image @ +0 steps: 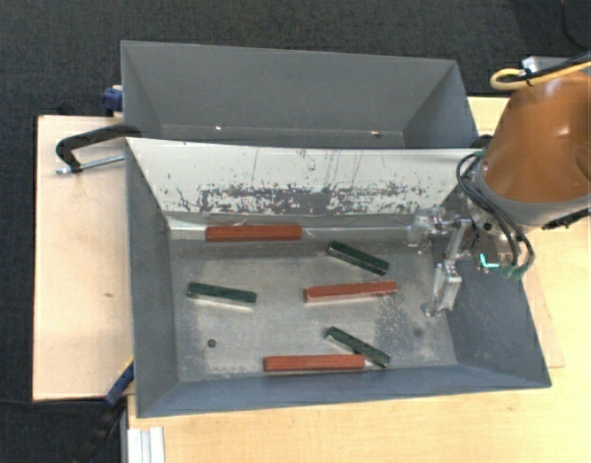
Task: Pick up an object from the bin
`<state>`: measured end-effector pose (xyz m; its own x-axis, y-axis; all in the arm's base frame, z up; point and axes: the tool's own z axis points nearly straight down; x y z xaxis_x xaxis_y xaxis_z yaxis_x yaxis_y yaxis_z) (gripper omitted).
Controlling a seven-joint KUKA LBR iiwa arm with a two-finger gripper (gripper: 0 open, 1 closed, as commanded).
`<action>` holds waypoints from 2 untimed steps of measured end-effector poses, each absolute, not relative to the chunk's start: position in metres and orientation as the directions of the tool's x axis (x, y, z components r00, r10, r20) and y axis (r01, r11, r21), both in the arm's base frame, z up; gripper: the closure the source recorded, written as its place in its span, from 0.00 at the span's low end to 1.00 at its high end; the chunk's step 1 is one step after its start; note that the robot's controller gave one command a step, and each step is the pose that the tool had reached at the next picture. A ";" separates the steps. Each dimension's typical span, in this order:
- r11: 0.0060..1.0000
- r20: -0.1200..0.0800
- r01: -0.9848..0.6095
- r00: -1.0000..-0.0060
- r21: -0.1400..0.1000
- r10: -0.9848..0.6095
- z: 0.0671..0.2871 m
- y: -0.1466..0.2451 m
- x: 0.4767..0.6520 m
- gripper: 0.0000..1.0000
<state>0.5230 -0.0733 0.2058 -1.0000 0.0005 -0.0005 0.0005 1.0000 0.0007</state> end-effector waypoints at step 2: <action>0.999 -0.009 -0.042 -0.999 -0.001 -0.042 0.158 -0.069 0.537 0.00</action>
Offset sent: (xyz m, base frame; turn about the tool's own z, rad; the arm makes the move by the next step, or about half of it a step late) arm 0.0252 0.0110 -0.1138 -0.0951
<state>0.5372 -0.0685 0.1576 -0.9991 -0.0420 -0.0091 -0.0420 0.9991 -0.0008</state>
